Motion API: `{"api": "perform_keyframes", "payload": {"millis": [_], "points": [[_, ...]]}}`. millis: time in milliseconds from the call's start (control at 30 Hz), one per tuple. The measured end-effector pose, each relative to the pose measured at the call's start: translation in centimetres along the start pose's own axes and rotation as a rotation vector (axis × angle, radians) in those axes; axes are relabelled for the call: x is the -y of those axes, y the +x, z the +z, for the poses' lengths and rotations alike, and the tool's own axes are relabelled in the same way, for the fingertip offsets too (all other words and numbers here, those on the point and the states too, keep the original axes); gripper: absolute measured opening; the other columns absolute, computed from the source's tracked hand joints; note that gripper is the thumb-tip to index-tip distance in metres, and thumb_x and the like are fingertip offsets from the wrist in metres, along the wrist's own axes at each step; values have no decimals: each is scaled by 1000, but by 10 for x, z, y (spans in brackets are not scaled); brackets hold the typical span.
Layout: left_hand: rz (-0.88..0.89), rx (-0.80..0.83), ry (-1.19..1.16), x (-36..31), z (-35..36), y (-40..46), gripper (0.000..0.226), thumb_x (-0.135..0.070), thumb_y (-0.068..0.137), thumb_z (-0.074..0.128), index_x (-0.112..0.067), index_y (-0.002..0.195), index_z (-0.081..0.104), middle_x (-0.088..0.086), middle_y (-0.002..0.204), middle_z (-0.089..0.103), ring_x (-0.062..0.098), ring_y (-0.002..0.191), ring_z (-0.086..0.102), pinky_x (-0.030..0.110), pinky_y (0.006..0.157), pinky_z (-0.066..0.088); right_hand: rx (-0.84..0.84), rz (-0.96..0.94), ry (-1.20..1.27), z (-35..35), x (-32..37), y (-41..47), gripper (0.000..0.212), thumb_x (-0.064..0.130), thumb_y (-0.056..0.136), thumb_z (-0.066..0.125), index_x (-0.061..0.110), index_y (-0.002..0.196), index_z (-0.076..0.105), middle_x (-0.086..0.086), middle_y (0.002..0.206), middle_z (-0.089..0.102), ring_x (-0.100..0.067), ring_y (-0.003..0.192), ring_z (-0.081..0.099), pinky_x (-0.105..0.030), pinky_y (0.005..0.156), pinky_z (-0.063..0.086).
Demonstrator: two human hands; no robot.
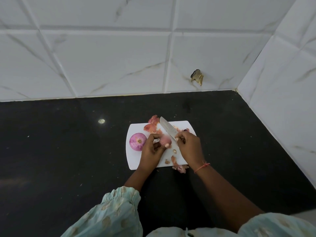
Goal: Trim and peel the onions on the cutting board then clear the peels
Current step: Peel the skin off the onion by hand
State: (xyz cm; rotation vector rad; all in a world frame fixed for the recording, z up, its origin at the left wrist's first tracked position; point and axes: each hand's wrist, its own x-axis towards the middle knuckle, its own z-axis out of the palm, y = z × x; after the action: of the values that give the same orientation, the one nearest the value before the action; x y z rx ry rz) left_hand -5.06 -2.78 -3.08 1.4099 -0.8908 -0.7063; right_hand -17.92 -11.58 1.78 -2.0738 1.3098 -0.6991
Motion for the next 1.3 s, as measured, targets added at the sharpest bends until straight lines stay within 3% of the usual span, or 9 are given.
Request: {"api": "perform_keyframes", "payload": {"millis": [67,200,467,633,767,967,1067,1200,1300], "points": [[2,-3,-8,1,1,0,30,-15,88,77,-21,111,59,-5,113,69,8,103,69,23,86,56,21,11,71,-1,5,-1,15,0,89,62,9,98,71,-6,90,71,-13,79,65,-10,68,47],[26,-1,14,2,0,-1,31,-13,88,78,-17,111,57,1,112,67,10,102,69,22,85,54,54,9,233,5,12,-5,13,22,84,75,16,96,73,5,83,68,-7,79,66,-23,72,55],[54,31,78,-1,0,0,34,-6,88,76,-18,112,54,-4,112,62,2,103,65,18,86,52,91,-51,110,14,12,-6,5,9,93,61,10,89,63,2,91,59,-2,80,56,-7,69,42],[28,32,23,-6,0,-3,33,-6,91,72,-21,112,51,-2,113,61,5,103,67,22,87,54,95,82,207,14,10,-6,6,10,95,58,14,93,61,-4,92,66,-17,83,67,-29,77,55],[-12,12,-113,-14,6,-9,32,-12,93,71,-13,117,51,11,124,62,18,112,68,26,89,56,46,205,246,7,5,-1,5,7,94,59,5,91,63,-10,92,69,-21,79,69,-30,74,59],[-49,-10,-185,-41,14,-5,28,-17,94,70,-21,118,56,-1,121,63,13,112,65,32,92,57,-51,198,223,-8,4,0,9,-2,86,67,7,85,70,-2,82,70,-14,74,70,-23,63,59],[-81,-77,-135,-47,12,2,33,-18,90,74,-20,119,59,-5,119,65,8,109,65,28,91,58,24,155,183,-14,8,-1,17,4,93,59,10,100,73,-3,87,72,-11,77,69,-29,77,59],[-136,-14,-96,-57,-1,9,36,-26,81,83,-30,114,66,-10,118,70,10,111,67,35,94,58,-105,46,166,-24,17,-6,10,13,86,71,18,81,64,5,77,66,-8,71,63,-20,64,52],[-142,54,-120,-70,-10,9,40,-28,83,81,-33,120,65,-17,118,70,11,112,66,35,92,58,-1,61,413,-28,31,-6,7,15,90,67,22,93,64,5,91,68,-13,84,68,-21,66,57]]}}
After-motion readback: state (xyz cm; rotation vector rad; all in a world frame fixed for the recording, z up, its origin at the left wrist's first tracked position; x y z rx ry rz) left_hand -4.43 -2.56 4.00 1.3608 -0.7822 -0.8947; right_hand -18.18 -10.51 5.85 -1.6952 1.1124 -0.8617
